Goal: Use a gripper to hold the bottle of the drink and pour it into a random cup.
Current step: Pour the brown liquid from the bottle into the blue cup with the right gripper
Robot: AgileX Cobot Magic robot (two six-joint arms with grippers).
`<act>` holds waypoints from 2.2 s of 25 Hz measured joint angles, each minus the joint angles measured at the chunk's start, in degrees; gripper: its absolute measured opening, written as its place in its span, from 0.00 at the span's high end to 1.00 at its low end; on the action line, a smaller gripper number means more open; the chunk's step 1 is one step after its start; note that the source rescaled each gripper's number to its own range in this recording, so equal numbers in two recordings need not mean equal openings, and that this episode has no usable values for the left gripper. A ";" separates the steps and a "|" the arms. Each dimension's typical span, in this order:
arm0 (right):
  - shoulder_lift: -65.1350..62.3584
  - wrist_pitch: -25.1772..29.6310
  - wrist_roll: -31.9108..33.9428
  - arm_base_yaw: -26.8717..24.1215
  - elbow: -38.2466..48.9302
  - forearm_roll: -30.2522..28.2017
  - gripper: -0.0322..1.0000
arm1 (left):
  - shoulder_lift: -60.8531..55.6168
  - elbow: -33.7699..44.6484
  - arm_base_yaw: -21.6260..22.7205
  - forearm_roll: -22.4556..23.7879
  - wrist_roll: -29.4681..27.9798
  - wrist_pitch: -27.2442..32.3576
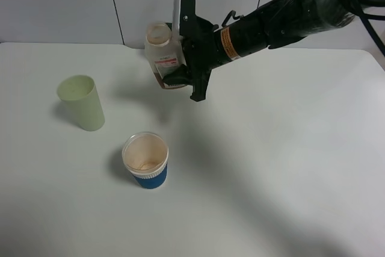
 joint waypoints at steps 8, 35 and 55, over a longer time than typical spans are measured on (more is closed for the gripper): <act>-0.86 0.37 -9.15 0.13 0.00 0.00 0.93 | 0.00 0.00 0.00 0.00 0.00 0.00; -0.86 10.17 -25.56 12.36 0.00 -0.13 0.94 | 0.00 0.00 0.00 0.00 0.00 0.00; -0.86 12.96 -45.25 12.78 0.00 -0.13 0.94 | 0.00 0.00 0.00 0.00 0.00 0.00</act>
